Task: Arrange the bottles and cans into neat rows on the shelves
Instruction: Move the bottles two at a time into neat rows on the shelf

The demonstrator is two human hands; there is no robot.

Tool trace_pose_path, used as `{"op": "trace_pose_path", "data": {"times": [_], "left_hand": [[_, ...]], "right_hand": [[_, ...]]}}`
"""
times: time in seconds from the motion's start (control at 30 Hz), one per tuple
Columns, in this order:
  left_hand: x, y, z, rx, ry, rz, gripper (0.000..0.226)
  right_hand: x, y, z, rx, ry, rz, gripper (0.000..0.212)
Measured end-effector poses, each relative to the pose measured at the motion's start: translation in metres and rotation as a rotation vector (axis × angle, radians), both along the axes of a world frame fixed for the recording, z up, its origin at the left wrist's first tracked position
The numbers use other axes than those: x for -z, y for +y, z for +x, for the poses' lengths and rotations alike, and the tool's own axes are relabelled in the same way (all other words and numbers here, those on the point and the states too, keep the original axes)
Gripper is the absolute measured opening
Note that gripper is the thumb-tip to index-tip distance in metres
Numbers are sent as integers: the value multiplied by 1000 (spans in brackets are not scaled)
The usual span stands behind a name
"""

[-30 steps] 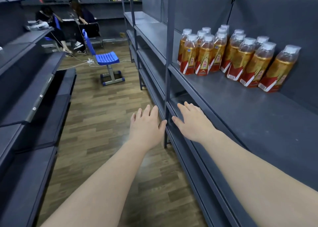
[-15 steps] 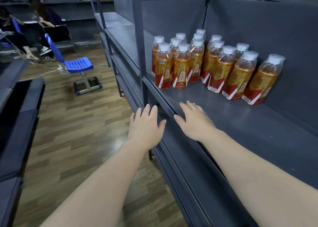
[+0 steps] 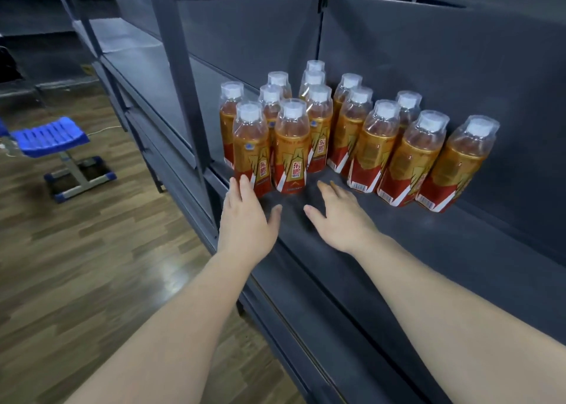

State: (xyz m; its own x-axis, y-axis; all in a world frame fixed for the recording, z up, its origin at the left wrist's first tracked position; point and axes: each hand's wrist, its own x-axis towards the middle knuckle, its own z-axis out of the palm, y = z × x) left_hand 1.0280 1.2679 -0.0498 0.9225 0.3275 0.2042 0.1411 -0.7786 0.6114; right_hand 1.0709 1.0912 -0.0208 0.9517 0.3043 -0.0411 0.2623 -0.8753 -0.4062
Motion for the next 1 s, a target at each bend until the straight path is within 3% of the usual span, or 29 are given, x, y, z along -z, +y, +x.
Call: {"op": "trace_pose_path", "data": {"times": [0.33,0.5,0.83,1.0], "left_hand": [[-12,25,64,-37,-186,-507,87],[-13,31,74,-22,-183,-472,81],[-15,40,79,-15,-119,-384,85],[-16,42,78,13,-125,-401,76]], "right_hand": [[1,52,55,181,-45,460,86],[4,63,72,221,-37,597,83],[8,78,81,268,-45,681,76],[7,79,79,290,-59,697,70]]}}
